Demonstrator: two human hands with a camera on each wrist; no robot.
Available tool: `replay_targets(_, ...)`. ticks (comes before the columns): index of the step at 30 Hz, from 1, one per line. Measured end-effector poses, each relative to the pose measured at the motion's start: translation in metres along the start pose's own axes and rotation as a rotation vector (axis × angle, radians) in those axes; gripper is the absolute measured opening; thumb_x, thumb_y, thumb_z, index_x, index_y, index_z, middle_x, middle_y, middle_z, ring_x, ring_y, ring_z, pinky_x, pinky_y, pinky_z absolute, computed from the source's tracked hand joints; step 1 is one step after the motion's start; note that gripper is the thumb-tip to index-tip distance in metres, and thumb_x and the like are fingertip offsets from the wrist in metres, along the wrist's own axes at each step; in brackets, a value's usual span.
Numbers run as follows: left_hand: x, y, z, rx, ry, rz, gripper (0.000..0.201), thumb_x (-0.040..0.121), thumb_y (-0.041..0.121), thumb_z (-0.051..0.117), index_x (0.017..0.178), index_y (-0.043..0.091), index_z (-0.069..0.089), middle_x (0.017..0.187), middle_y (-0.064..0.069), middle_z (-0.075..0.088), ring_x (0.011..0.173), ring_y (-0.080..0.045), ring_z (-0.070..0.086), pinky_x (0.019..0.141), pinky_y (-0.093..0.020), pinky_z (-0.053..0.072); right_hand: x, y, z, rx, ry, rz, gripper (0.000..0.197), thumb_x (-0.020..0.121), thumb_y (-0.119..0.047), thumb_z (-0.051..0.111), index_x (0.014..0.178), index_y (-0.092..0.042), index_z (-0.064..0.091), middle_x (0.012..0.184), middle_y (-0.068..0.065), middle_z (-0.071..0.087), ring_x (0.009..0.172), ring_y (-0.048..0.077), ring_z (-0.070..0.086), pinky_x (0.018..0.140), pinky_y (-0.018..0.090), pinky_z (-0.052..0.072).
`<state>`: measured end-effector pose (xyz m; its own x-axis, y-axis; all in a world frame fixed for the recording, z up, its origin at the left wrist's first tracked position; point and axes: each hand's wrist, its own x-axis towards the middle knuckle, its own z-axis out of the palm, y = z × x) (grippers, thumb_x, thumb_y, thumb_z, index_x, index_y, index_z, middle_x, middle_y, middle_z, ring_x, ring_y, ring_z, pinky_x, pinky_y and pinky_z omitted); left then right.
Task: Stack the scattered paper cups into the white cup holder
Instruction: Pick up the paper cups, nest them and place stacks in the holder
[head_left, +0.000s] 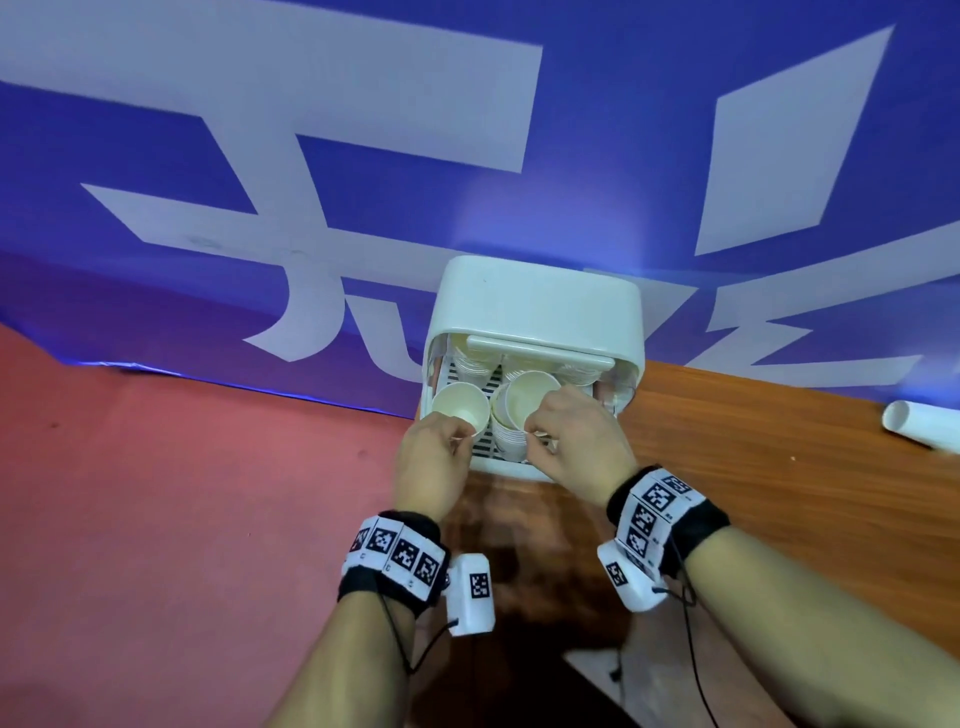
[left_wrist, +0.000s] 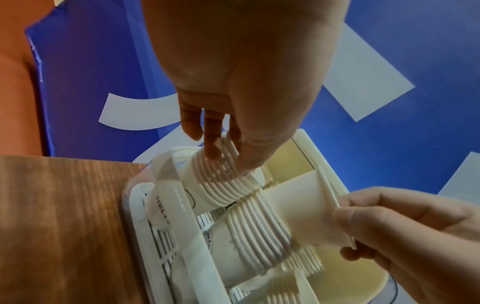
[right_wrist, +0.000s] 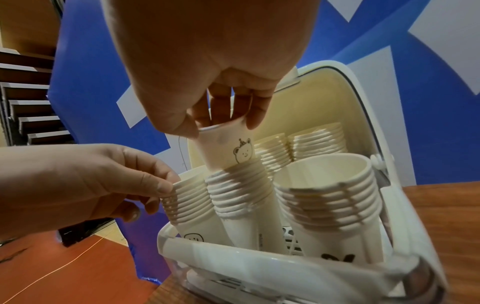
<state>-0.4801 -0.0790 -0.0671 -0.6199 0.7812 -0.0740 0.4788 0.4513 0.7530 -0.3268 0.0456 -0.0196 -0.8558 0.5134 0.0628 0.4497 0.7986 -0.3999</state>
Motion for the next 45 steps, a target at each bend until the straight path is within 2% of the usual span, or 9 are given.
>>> replay_targets(6,0.001,0.001,-0.001,0.008,-0.026,-0.013,0.007,0.083,0.012,0.069,0.086,0.018,0.072,0.088,0.001,0.065,0.077,-0.019,0.06,0.072,-0.034,0.049,-0.002,0.003,0.009,-0.008,-0.02,0.014,0.015,0.078,-0.024,0.057,0.068,-0.016,0.065,0.068,-0.003,0.053,0.074,0.021,0.051,0.062,0.033,0.044)
replay_targets(13,0.003,0.0,0.001,0.035,-0.017,0.01,0.006,0.082,0.014,0.071,0.084,0.019,0.072,0.086,0.003,0.065,0.075,-0.017,0.058,0.068,-0.029,0.045,0.0,0.011,0.026,-0.013,-0.181,0.057,0.018,0.087,-0.028,0.057,0.079,-0.021,0.072,0.073,-0.004,0.059,0.083,0.023,0.053,0.084,0.037,0.043)
replay_targets(20,0.006,-0.001,0.003,0.039,-0.017,-0.014,0.005,0.082,0.015,0.071,0.083,0.019,0.072,0.086,0.003,0.066,0.075,-0.018,0.059,0.069,-0.033,0.048,0.005,0.016,0.032,-0.008,-0.255,0.067,0.019,0.092,-0.027,0.057,0.084,-0.02,0.072,0.081,-0.002,0.062,0.088,0.024,0.053,0.089,0.036,0.042)
replay_targets(24,0.004,0.005,-0.002,0.064,-0.054,-0.018,0.01,0.084,0.015,0.069,0.092,0.018,0.073,0.095,0.001,0.067,0.076,-0.018,0.06,0.073,-0.031,0.048,0.002,0.017,0.03,0.0,-0.246,0.059,0.015,0.089,-0.027,0.059,0.09,-0.02,0.072,0.084,-0.001,0.064,0.089,0.025,0.056,0.099,0.039,0.039)
replay_targets(27,0.001,0.014,-0.011,0.019,-0.049,-0.021,0.018,0.085,0.013,0.066,0.103,0.015,0.07,0.105,0.002,0.064,0.068,-0.007,0.056,0.074,-0.024,0.044,0.002,0.016,0.024,0.033,-0.176,0.062,0.017,0.088,-0.028,0.062,0.099,-0.02,0.072,0.093,-0.003,0.067,0.095,0.023,0.058,0.107,0.036,0.033)
replay_targets(30,-0.006,0.028,-0.019,0.033,-0.014,-0.004,0.017,0.086,0.013,0.064,0.102,0.015,0.069,0.105,0.003,0.062,0.064,-0.002,0.053,0.073,-0.024,0.043,-0.002,0.016,0.012,0.061,-0.116,0.064,0.017,0.089,-0.028,0.061,0.101,-0.021,0.071,0.094,-0.004,0.067,0.097,0.021,0.056,0.099,0.036,0.039)
replay_targets(34,-0.026,0.054,-0.019,0.049,0.026,0.024,0.015,0.085,0.012,0.064,0.099,0.016,0.069,0.103,0.002,0.064,0.071,-0.014,0.057,0.075,-0.03,0.048,-0.021,0.016,-0.013,0.084,-0.056,0.05,0.017,0.09,-0.026,0.058,0.1,-0.019,0.071,0.092,-0.004,0.067,0.096,0.02,0.056,0.092,0.035,0.043)
replay_targets(37,-0.046,0.078,-0.012,0.063,0.041,0.057,0.015,0.086,0.013,0.062,0.099,0.016,0.069,0.102,0.002,0.065,0.076,-0.015,0.059,0.076,-0.032,0.049,-0.046,0.023,-0.033,0.117,-0.013,0.051,0.015,0.091,-0.025,0.058,0.099,-0.021,0.071,0.094,-0.006,0.067,0.097,0.018,0.058,0.092,0.037,0.045)
replay_targets(45,-0.104,0.169,0.054,0.081,0.021,0.131,0.018,0.085,0.014,0.061,0.101,0.017,0.068,0.103,0.001,0.064,0.081,-0.015,0.059,0.081,-0.031,0.047,-0.154,0.083,-0.108,0.168,0.079,0.146,0.023,0.094,-0.026,0.052,0.111,-0.024,0.067,0.099,-0.008,0.063,0.099,0.012,0.055,0.086,0.033,0.047)
